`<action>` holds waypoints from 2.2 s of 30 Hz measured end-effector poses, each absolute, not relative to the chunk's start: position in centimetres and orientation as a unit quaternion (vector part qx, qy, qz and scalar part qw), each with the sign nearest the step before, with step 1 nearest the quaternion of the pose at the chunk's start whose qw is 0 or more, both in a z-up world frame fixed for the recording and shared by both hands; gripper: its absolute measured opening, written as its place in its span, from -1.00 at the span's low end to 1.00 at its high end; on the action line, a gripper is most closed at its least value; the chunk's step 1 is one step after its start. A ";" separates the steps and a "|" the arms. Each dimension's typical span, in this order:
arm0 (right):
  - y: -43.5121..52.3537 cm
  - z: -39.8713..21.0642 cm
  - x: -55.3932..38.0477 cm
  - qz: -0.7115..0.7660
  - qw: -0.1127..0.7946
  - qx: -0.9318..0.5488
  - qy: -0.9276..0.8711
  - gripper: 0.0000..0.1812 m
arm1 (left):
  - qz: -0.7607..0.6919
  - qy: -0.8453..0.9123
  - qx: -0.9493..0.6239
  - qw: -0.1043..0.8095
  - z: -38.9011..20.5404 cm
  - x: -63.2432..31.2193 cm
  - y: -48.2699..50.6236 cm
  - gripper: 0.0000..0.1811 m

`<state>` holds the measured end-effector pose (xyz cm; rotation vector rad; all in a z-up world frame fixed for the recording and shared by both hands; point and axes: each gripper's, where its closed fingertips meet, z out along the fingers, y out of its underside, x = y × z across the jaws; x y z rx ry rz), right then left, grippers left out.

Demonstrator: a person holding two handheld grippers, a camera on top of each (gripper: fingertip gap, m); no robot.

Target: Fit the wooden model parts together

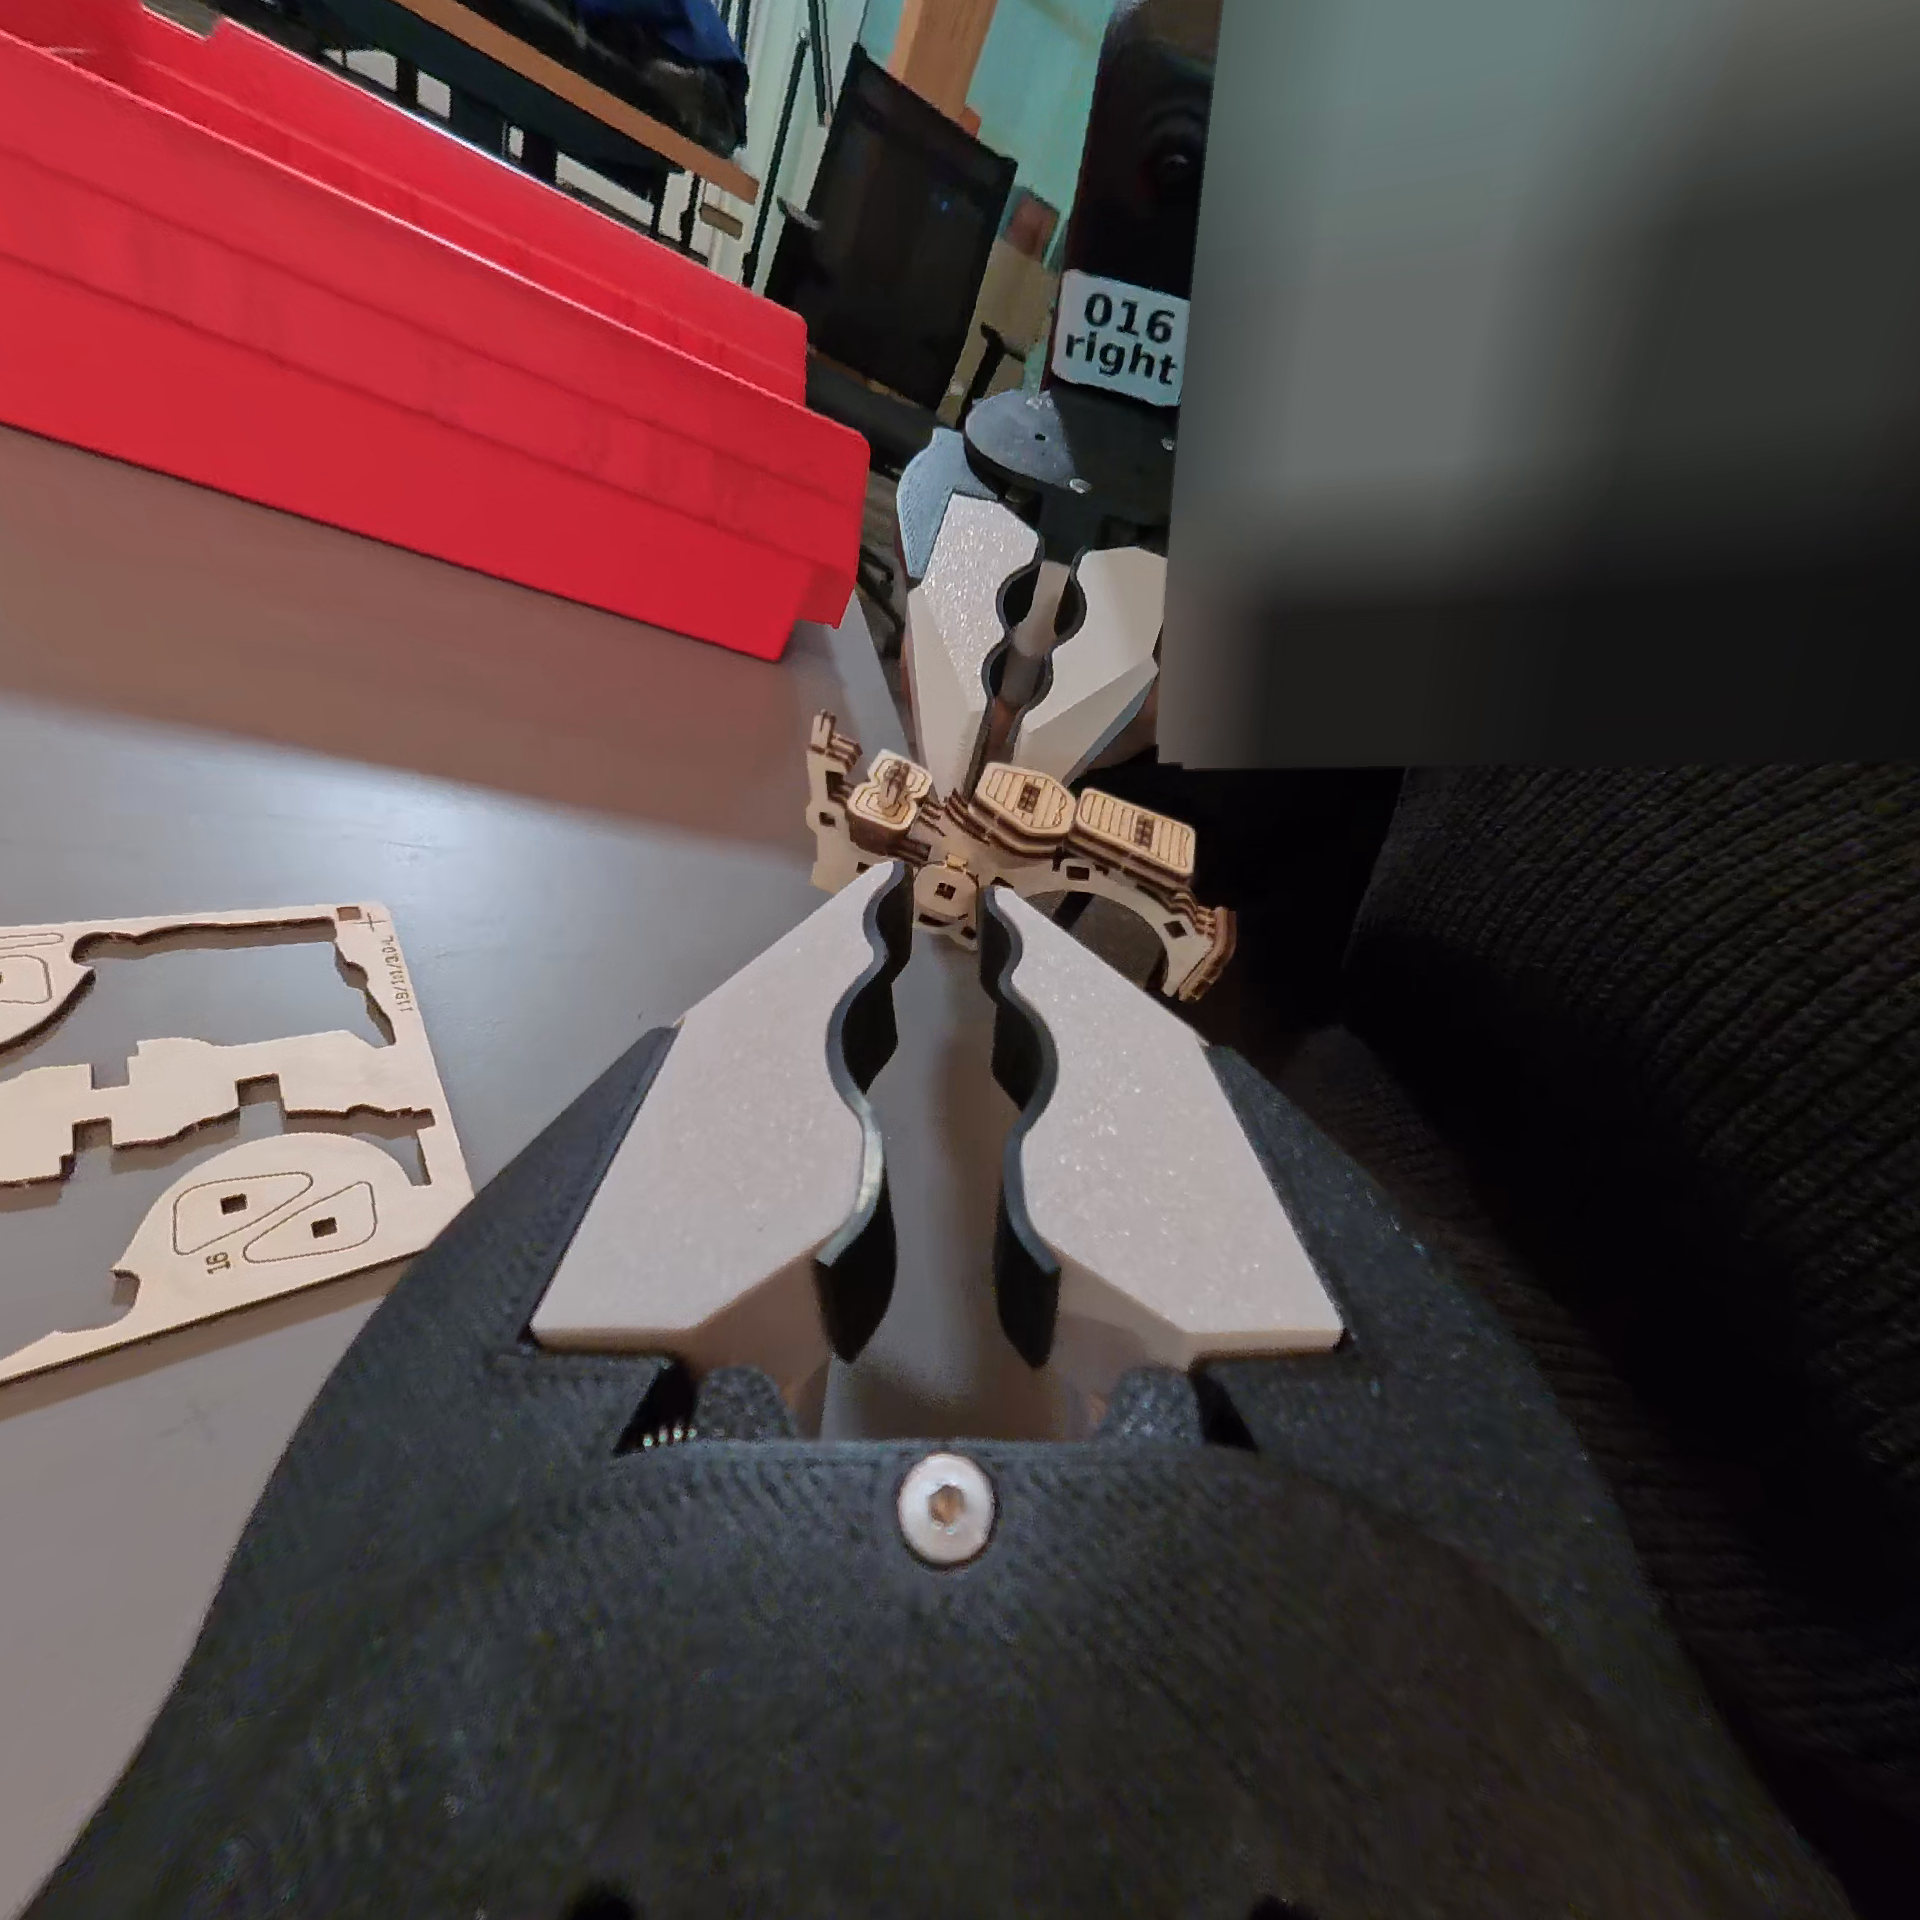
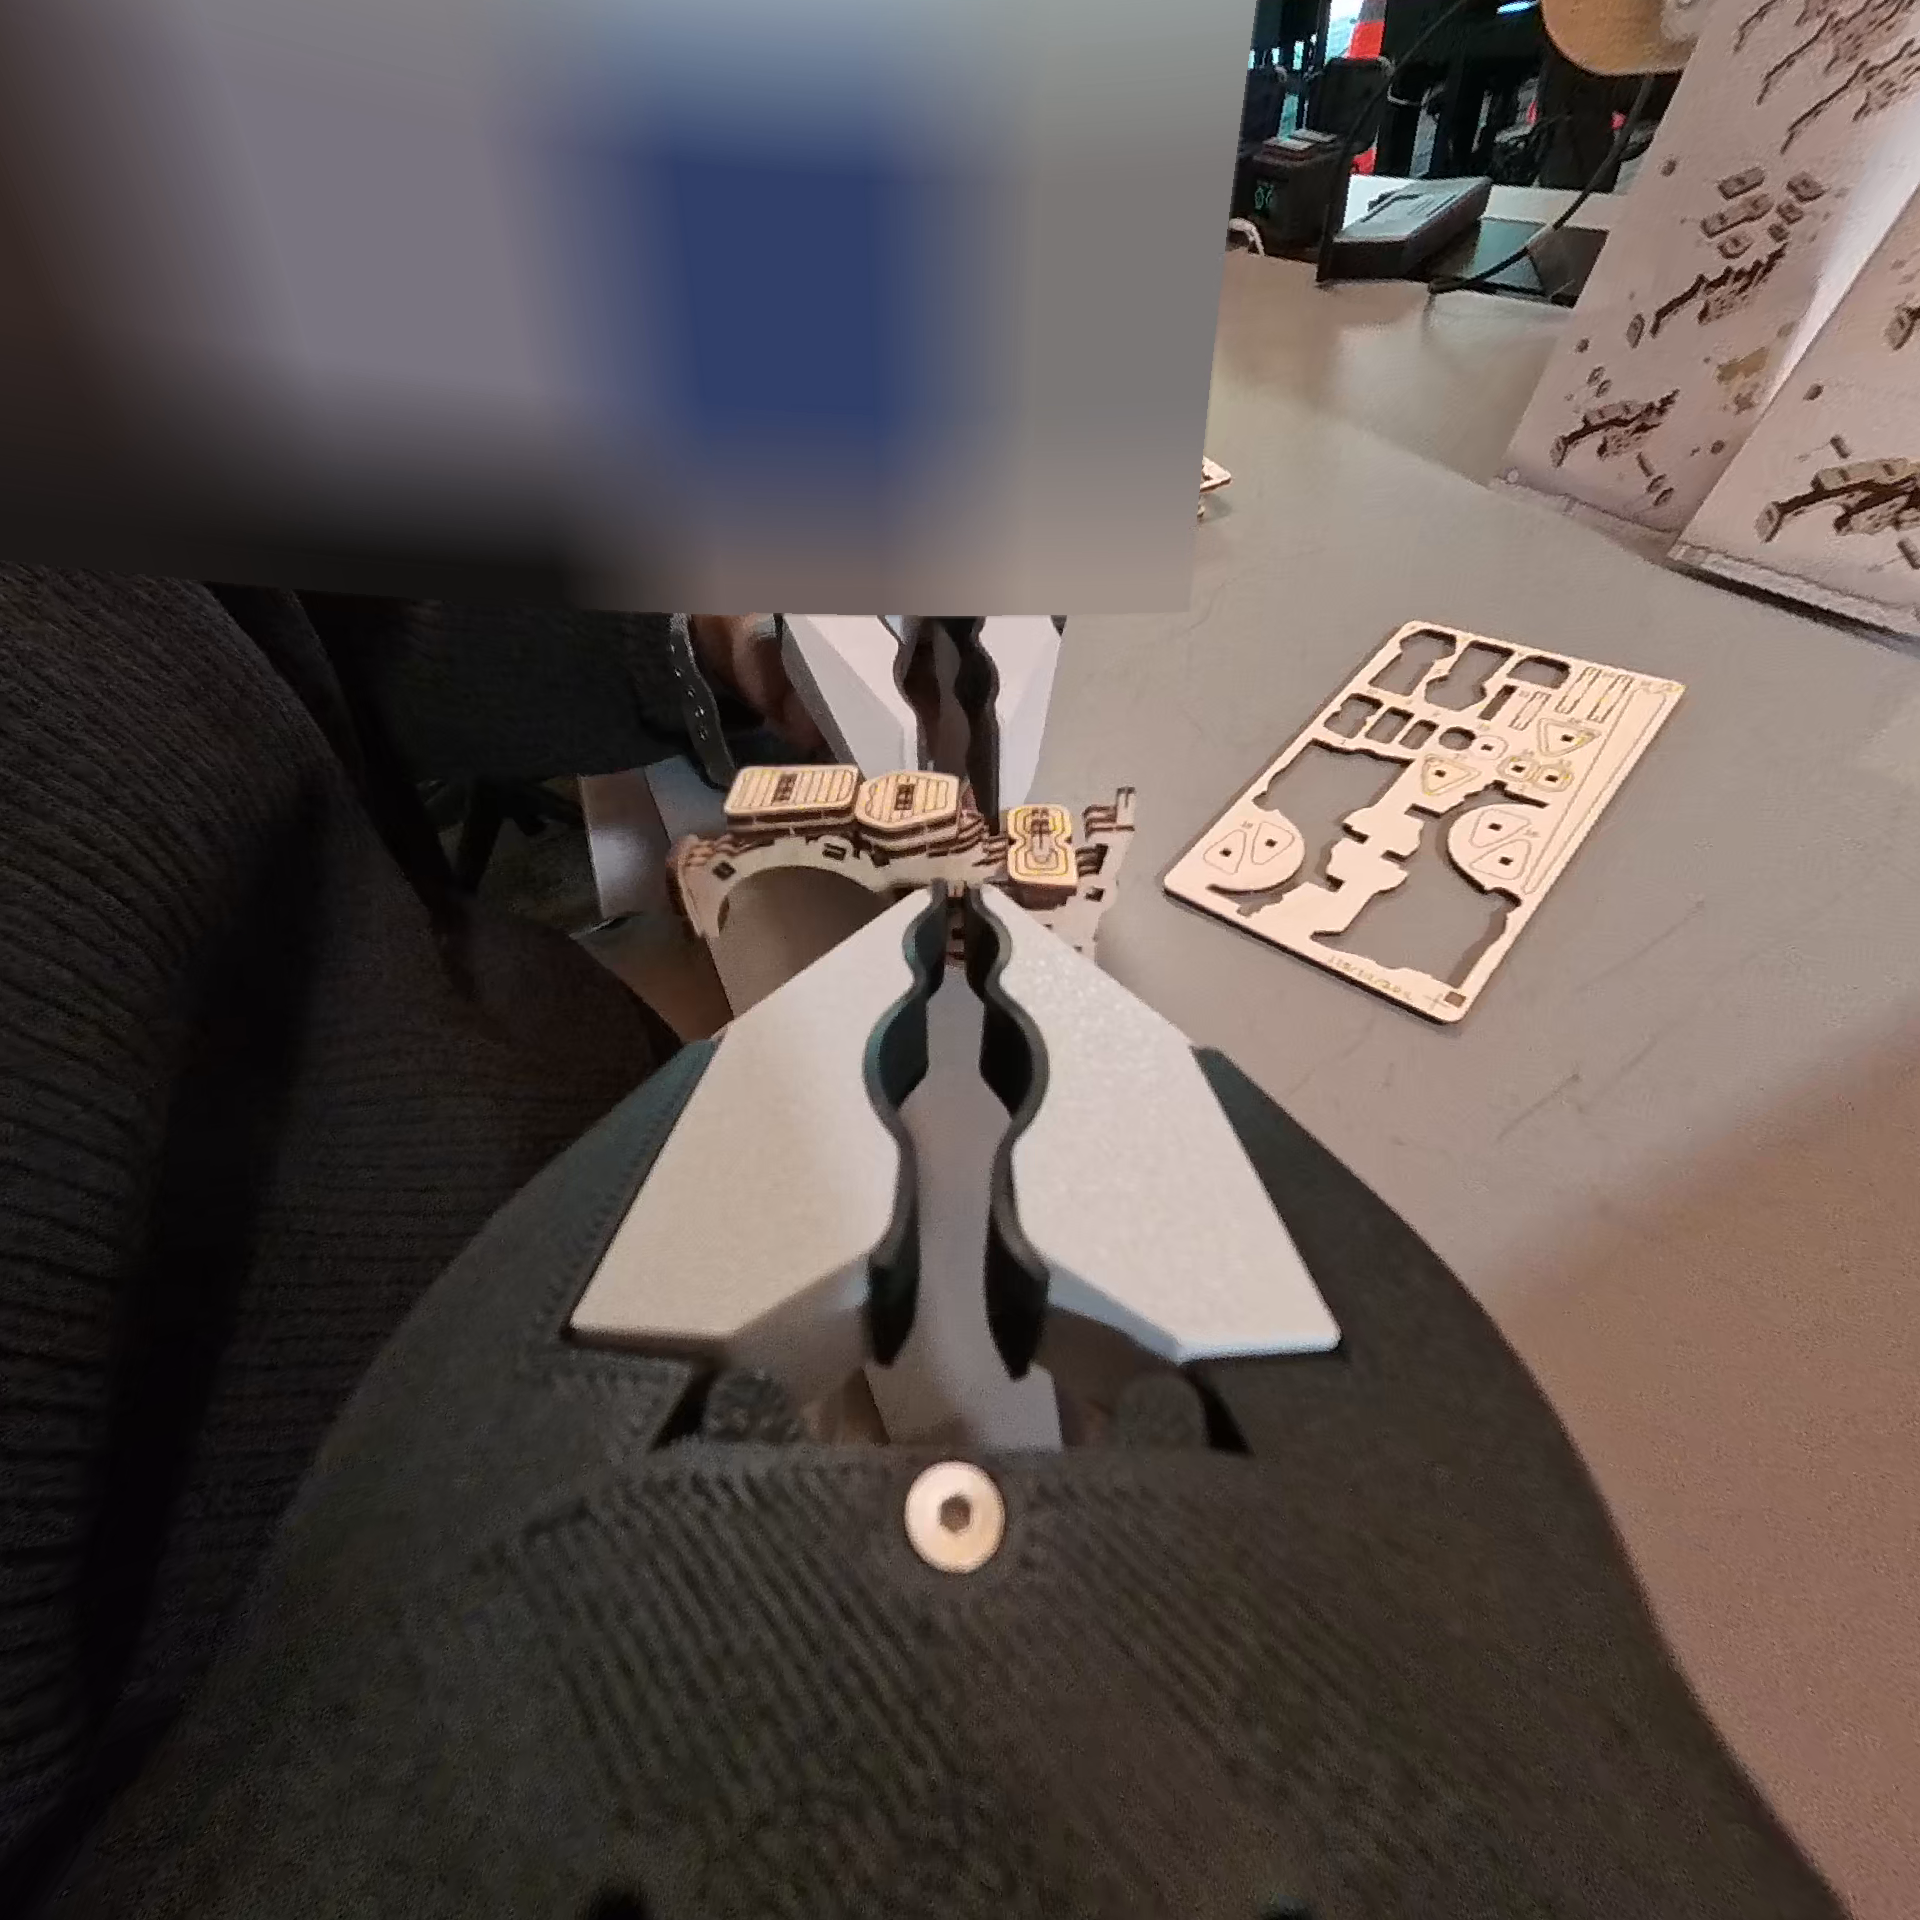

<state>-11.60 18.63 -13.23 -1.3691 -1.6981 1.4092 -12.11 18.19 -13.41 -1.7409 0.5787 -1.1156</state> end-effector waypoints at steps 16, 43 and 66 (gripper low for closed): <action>18.6 -12.6 -11.6 0.537 0.274 -0.502 -0.621 -0.99 | -0.500 0.212 -0.692 0.476 -12.7 -12.1 18.1 -0.89; 18.7 -12.0 -11.6 0.553 0.278 -0.497 -0.609 -0.99 | -0.529 0.191 -0.677 0.475 -12.1 -12.2 18.2 -0.86; 18.8 -11.9 -11.5 0.559 0.275 -0.498 -0.604 -0.99 | -0.554 0.178 -0.658 0.478 -11.3 -12.5 18.1 -0.98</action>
